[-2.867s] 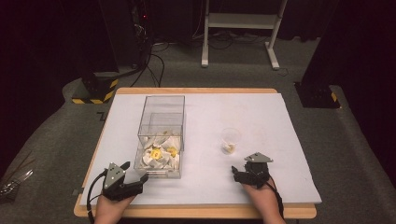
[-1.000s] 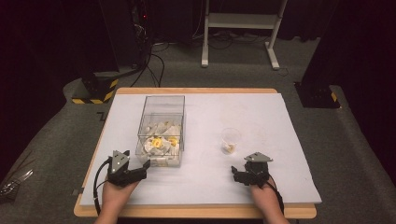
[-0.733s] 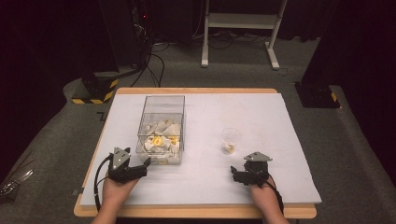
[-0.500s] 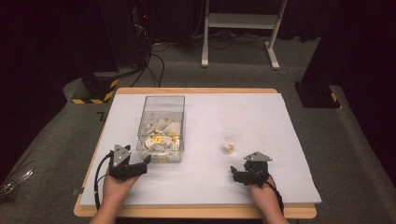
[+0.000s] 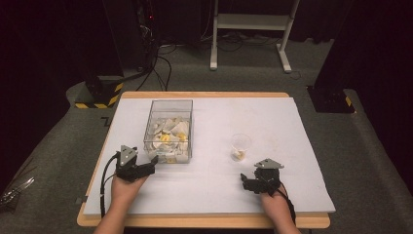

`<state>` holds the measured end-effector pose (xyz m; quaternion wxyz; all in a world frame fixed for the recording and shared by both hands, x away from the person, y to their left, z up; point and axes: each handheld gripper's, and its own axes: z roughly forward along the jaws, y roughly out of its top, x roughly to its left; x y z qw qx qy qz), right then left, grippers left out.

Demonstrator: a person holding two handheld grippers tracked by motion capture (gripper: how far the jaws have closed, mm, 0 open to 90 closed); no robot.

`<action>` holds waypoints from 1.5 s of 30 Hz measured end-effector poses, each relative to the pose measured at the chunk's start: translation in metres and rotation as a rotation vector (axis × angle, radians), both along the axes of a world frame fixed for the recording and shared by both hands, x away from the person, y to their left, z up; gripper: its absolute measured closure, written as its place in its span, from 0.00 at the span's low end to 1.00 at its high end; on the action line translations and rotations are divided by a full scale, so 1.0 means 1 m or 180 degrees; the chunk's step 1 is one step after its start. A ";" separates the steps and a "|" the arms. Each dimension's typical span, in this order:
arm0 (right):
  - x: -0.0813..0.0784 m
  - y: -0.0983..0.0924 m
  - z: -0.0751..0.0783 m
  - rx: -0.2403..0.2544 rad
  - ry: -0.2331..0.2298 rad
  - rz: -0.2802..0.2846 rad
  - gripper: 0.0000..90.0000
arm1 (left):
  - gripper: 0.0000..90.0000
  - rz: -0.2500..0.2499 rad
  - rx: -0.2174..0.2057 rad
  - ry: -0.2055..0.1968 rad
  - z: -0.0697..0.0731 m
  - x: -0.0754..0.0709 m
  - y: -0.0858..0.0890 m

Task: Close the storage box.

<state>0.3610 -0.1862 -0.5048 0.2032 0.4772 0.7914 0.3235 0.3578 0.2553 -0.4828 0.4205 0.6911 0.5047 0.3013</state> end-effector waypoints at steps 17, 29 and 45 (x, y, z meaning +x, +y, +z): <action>0.000 0.000 0.000 -0.0002 -0.0001 0.0000 0.17 | 0.20 0.0195 -0.0207 0.0162 -0.015 0.027 0.004; 0.000 0.000 0.000 -0.0010 -0.0006 0.0003 0.17 | 0.27 0.0332 -0.0174 0.0250 -0.014 0.036 0.000; 0.000 0.000 0.000 -0.0018 -0.0016 0.0012 0.17 | 0.25 0.0186 0.0055 0.0335 -0.013 0.016 0.013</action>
